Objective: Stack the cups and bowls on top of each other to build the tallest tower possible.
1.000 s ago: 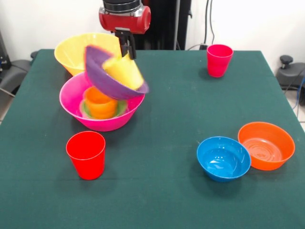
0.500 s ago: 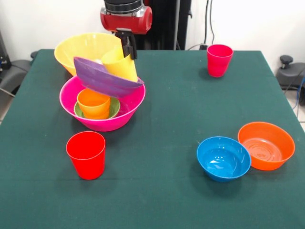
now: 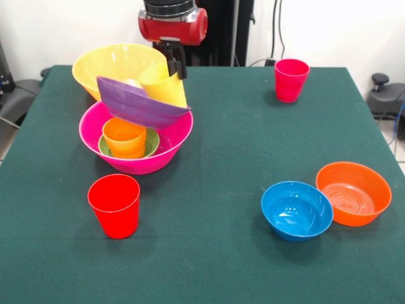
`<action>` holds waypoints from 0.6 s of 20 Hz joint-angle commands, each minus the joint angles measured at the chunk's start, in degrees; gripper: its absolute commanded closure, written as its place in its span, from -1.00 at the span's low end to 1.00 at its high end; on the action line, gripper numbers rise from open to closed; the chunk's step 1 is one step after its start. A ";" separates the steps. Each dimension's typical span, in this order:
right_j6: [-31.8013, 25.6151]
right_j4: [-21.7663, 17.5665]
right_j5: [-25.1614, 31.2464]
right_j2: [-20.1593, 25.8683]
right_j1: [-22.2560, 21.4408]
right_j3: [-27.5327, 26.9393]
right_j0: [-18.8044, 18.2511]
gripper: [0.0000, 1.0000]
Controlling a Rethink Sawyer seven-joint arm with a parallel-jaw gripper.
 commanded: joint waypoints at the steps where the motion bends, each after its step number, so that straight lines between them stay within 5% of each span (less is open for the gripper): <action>1: 0.91 0.59 1.24 1.15 -0.62 -2.30 2.27 1.00; 12: -8.91 1.37 11.40 4.93 -3.10 -7.53 -3.45 1.00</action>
